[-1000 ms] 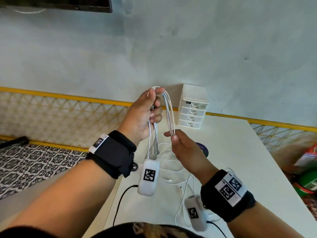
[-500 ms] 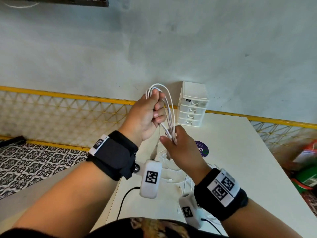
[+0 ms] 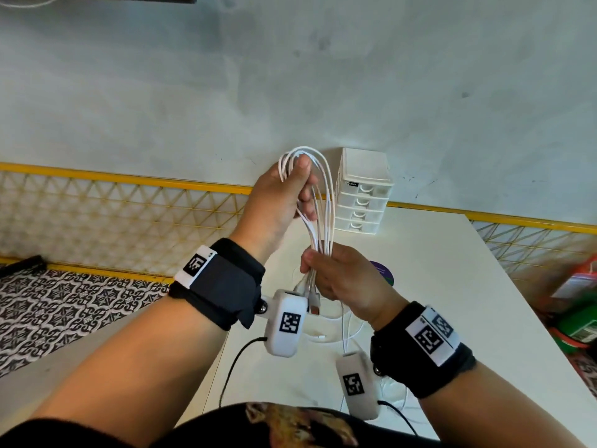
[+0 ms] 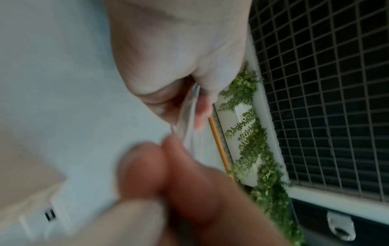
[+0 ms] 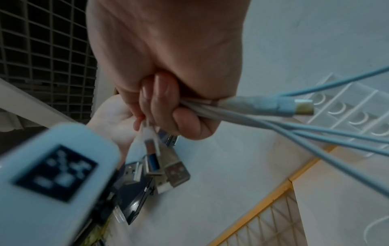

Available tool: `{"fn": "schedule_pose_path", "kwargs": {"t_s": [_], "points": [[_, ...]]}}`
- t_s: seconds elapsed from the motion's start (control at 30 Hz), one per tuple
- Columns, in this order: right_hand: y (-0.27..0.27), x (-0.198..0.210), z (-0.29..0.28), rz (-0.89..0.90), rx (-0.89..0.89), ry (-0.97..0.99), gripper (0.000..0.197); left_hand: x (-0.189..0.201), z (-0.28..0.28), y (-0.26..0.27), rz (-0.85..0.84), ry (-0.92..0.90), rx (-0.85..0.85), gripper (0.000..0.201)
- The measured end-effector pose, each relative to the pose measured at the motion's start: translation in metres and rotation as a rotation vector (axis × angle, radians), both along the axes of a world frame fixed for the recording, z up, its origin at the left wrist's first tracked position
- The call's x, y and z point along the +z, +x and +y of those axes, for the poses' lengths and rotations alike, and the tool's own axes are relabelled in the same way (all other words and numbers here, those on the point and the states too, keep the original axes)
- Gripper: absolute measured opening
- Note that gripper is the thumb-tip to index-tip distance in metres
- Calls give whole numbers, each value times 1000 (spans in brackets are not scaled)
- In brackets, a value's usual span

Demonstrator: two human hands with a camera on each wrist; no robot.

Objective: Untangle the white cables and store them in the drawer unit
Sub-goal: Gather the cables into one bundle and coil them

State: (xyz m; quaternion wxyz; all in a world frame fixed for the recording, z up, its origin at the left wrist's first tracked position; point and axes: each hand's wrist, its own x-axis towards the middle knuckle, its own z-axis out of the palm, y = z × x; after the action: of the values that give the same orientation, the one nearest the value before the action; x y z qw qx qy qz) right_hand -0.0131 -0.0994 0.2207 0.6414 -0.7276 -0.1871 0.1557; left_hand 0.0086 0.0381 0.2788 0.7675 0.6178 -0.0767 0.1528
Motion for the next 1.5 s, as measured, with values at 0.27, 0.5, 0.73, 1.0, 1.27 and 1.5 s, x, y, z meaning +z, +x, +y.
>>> {"fn": "schedule_pose_path", "kwargs": {"t_s": [0.27,0.5,0.73,1.0,1.27,1.5], "points": [[-6,5,3,-112,24,-141,27,-27,-9,-6,198,2,-389,51],[21,-53,-66,-119,144,-564,4,19,25,15,148,-333,-73,26],[73,-73,-220,-66,-447,-1136,51,42,46,18,25,-336,126,21],[56,17,-128,-284,73,-539,124,31,-33,17,96,-187,18,15],[2,7,-82,-129,300,-257,14,55,-32,-8,120,-303,-110,27],[10,55,-110,-599,727,-1207,16,12,-71,-19,485,365,-241,31]]}}
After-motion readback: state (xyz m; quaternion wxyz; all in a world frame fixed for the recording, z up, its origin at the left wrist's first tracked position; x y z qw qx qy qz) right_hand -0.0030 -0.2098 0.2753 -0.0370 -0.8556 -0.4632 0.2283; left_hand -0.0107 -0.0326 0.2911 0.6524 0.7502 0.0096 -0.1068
